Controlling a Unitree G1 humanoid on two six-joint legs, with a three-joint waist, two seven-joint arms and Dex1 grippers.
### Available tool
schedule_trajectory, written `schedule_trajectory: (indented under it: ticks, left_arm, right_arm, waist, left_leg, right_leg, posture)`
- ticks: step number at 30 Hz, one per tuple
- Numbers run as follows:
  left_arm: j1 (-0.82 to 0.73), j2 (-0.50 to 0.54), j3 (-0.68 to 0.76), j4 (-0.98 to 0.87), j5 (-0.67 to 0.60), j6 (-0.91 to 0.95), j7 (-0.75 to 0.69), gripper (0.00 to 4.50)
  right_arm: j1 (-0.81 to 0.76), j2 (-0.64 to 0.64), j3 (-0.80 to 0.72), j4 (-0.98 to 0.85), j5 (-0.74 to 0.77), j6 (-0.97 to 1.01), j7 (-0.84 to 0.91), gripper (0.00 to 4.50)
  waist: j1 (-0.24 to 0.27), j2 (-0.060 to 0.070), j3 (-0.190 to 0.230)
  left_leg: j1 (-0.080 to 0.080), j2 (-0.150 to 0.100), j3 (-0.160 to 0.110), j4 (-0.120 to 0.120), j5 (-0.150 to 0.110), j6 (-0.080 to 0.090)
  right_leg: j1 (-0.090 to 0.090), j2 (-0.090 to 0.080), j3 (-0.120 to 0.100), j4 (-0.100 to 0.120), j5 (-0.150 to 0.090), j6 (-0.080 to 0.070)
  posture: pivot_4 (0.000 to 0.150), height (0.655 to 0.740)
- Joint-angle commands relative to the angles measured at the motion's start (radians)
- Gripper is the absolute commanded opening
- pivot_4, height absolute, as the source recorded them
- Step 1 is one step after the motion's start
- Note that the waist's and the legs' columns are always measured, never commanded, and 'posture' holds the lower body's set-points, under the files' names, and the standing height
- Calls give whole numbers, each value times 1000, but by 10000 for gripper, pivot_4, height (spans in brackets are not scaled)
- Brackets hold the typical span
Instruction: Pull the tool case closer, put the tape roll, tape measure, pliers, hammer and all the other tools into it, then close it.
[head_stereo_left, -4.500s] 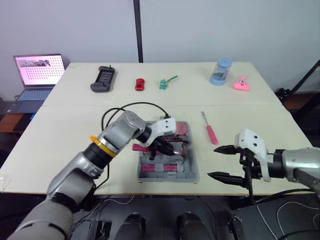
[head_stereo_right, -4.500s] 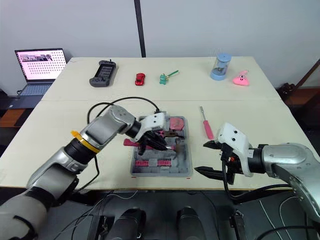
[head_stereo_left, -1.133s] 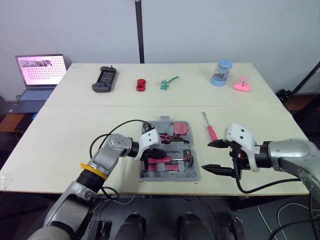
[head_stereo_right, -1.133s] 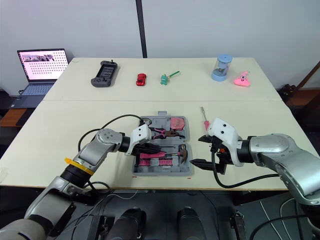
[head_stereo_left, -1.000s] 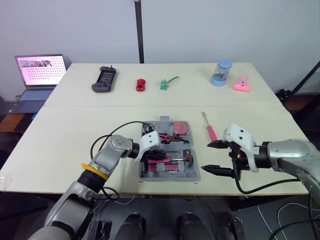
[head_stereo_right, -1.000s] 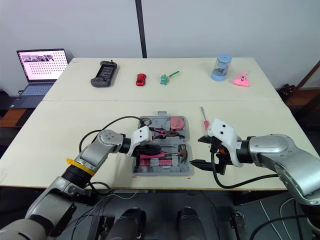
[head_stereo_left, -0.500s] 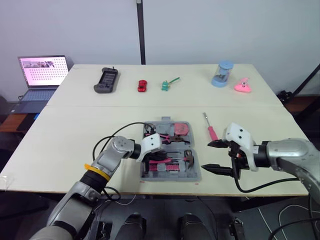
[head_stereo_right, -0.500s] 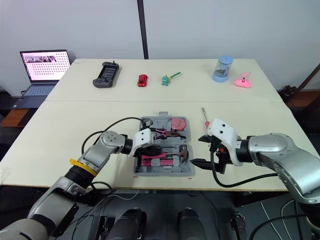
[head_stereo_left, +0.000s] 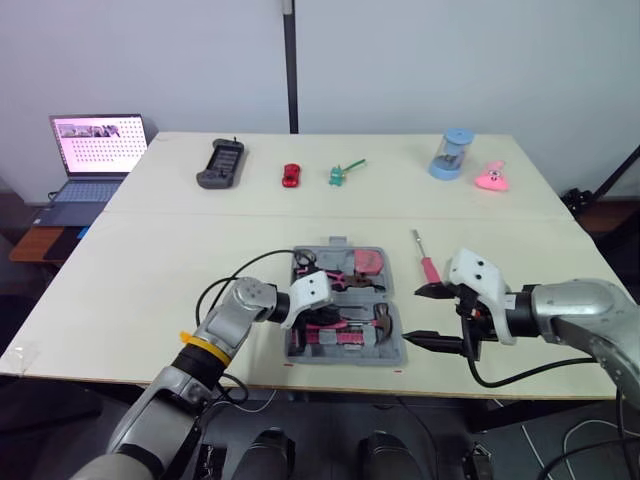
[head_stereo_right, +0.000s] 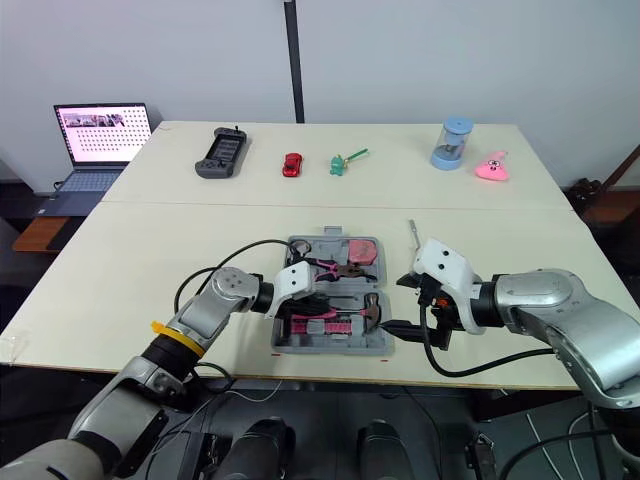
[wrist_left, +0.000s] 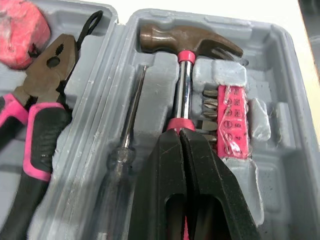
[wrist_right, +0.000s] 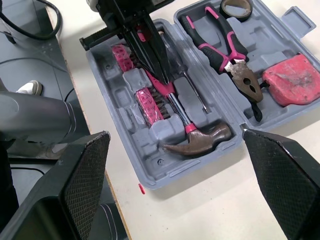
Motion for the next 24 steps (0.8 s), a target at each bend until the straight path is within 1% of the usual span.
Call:
schedule_trajectory:
  ticks: [1, 4, 9, 10, 11, 12, 13, 15, 16, 18, 19, 21, 24]
  left_arm:
    - [52, -12, -66, 69, 28, 46, -30, 842]
    - [48, 6, 13, 10, -39, 55, -37, 842]
    - [90, 88, 124, -154, -137, 35, -63, 842]
    - [103, 108, 148, -190, -156, 37, -63, 5819]
    - [118, 132, 174, -229, -175, 41, -61, 8218]
    - [140, 158, 218, -265, -200, 37, -49, 12497]
    - [162, 179, 260, -297, -223, 35, -35, 18351]
    - [212, 212, 361, -333, -270, 26, 9, 27154]
    - [234, 218, 409, -345, -294, 23, 36, 32769]
    - [297, 237, 509, -368, -334, 14, 83, 42971]
    - [337, 252, 551, -375, -337, -10, 101, 44465]
    - [410, 270, 638, -373, -358, -37, 139, 44465]
    - [496, 297, 706, -356, -363, -70, 164, 44465]
  right_arm:
    - [-1, -1, -22, -21, 4, -7, 0, 45000]
    - [6, 14, -48, -3, 4, -30, -4, 45000]
    - [44, 35, -87, 53, -6, -75, 8, 45000]
    - [57, 43, -96, 73, -24, -111, 10, 45000]
    - [71, 50, -106, 102, -48, -150, 6, 45000]
    - [93, 61, -130, 140, -63, -195, 9, 45000]
    - [111, 72, -153, 179, -73, -230, 9, 45000]
    - [149, 102, -228, 254, -70, -292, 19, 45000]
    - [162, 118, -272, 287, -56, -309, 22, 45000]
    - [216, 114, -332, 369, -98, -401, 47, 45000]
    - [240, 112, -355, 413, -119, -452, 65, 45000]
    - [241, 127, -412, 518, -100, -491, 86, 45000]
    - [252, 115, -441, 638, -126, -580, 117, 45000]
  waist:
    - [0, 0, 0]
    - [-3, 0, 0]
    - [-13, 0, 1]
    - [-14, 0, 1]
    - [-14, 0, 1]
    - [-14, 0, 1]
    - [-14, 0, 1]
    - [-13, 0, 1]
    - [-13, 0, 1]
    - [-11, 0, 1]
    - [-10, 0, 1]
    - [-11, 1, 1]
    - [-11, 1, 2]
  left_leg:
    - [0, 0, 0, 0, 0, 0]
    - [0, -1, 0, 0, 0, 0]
    - [-1, 1, -2, -1, 0, 1]
    - [-1, 1, -2, -1, 0, 1]
    - [-1, 1, -2, -1, 0, 1]
    - [-1, 2, -2, -1, 0, 1]
    - [-1, 2, -2, -1, 0, 1]
    - [-1, 2, -2, -1, 0, 0]
    - [-1, 1, -2, -1, 0, 0]
    - [-1, 1, -2, -1, 0, 0]
    - [-1, 1, -1, -1, 0, 0]
    - [-1, 1, -1, -1, 0, 0]
    - [0, 2, 0, -1, -1, 0]
  right_leg:
    - [0, 0, 0, 0, 0, 0]
    - [1, -1, 0, -1, 0, 0]
    - [-2, 0, 1, 0, 0, 0]
    - [-3, 0, 1, 0, 0, 0]
    - [-3, 0, 1, 0, 0, 0]
    - [-3, 0, 1, 0, 0, 0]
    - [-3, 0, 1, 0, 0, 0]
    - [-3, 0, 1, 0, 0, 0]
    - [-3, 0, 1, 0, 0, 0]
    - [-3, 0, 2, -1, 0, 0]
    - [-3, 0, 2, -1, 0, 0]
    - [-3, 0, 2, -1, 0, 0]
    - [-3, -1, 2, -1, 0, 0]
  posture:
    - [1500, 6741]
    - [1500, 6741]
    - [1500, 6741]
    - [1500, 6741]
    - [1500, 6741]
    - [1500, 6741]
    - [1500, 6741]
    - [1500, 6741]
    - [1500, 6741]
    - [1500, 6741]
    - [1500, 6741]
    - [1500, 6741]
    - [1500, 6741]
